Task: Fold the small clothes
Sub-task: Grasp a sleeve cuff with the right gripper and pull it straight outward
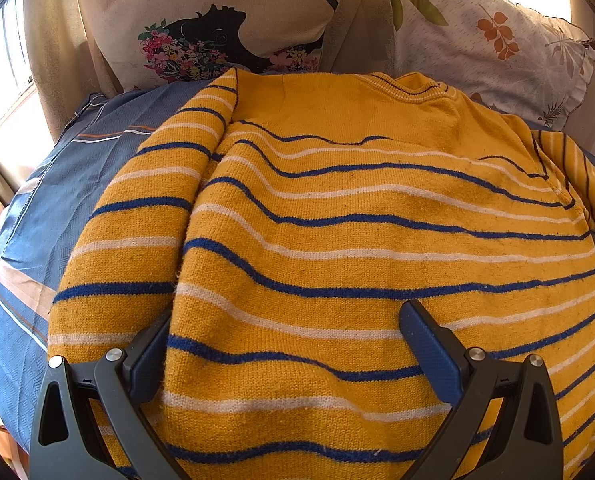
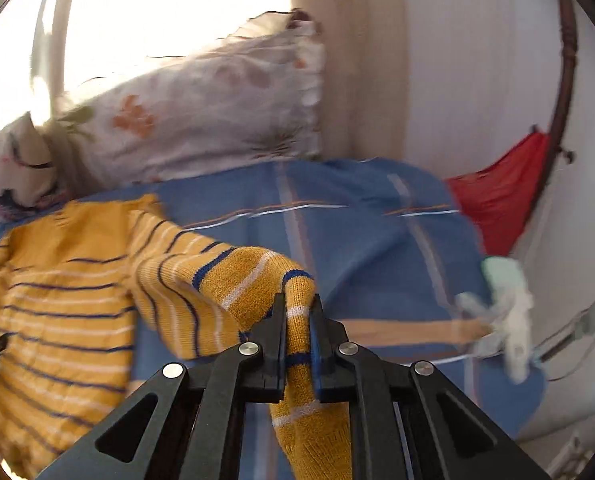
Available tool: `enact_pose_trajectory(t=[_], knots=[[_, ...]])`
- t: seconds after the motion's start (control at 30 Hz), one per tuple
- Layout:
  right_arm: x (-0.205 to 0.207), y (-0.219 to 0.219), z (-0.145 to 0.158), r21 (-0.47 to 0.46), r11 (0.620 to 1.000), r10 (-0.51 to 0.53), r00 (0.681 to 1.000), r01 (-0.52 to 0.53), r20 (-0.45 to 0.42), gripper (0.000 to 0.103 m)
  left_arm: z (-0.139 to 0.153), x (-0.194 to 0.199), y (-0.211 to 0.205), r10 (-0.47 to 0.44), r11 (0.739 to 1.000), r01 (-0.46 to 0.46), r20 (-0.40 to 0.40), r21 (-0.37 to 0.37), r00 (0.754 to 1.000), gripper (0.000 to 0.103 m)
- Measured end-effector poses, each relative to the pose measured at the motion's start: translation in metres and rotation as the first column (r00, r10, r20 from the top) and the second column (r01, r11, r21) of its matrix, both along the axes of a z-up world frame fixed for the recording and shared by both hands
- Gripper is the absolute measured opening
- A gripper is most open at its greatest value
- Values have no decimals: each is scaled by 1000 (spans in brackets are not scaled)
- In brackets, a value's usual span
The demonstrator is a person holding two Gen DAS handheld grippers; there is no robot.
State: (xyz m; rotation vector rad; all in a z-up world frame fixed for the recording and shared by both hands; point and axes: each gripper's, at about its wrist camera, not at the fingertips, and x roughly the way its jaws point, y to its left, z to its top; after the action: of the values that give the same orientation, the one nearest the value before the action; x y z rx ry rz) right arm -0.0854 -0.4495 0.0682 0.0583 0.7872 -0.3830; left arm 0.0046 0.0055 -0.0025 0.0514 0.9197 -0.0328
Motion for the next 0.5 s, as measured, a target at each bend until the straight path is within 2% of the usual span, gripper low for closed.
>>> enact_pose_trajectory(t=[0.07,0.1,0.13,0.17,0.2,0.23,0.27,0.33,0.37,0.4,0.43,0.47,0.5], knots=[[17,-30,-12,-130,981,-152,986,143,-62,13,0,0,0,0,1000,0,0,-1,1000,103],[22,-41,-17,-152,969,-210,974,196,-86,13,0,0,0,0,1000,0,0,-1,1000,103],[20,-48,-18,-116,970,-227,970,216,-91,14,0,0,0,0,1000,0,0,-1,1000,103],[16,-50,-15,-53,976,-213,975,210,-67,18,0,0,0,0,1000,0,0,-1,1000,103],[8,-45,-10,-10,980,-198,980,197,-23,30,0,0,0,0,1000,0,0,0,1000,103],[-1,-37,-5,1,982,-190,982,190,20,50,0,0,0,0,1000,0,0,0,1000,103],[-10,-25,1,-3,984,-178,982,178,69,59,0,0,0,0,1000,0,1,-1,1000,103],[-29,4,13,-28,988,-143,972,151,187,84,1,0,1,-2,1000,2,1,-6,1000,103],[-38,21,18,-42,990,-123,961,137,249,90,2,0,2,-9,1000,9,0,-14,1000,103],[-44,36,22,-34,994,-86,952,100,294,101,5,-2,4,-19,999,19,-3,-27,1000,101],[-45,50,23,7,999,-37,950,36,309,103,10,-4,8,-27,998,27,-7,-51,1000,98],[-41,60,22,78,996,9,955,-34,295,103,16,-9,14,-31,997,30,-8,-77,999,90],[-35,69,19,161,983,46,961,-93,274,103,24,-14,21,-37,994,36,-2,-106,999,87]])
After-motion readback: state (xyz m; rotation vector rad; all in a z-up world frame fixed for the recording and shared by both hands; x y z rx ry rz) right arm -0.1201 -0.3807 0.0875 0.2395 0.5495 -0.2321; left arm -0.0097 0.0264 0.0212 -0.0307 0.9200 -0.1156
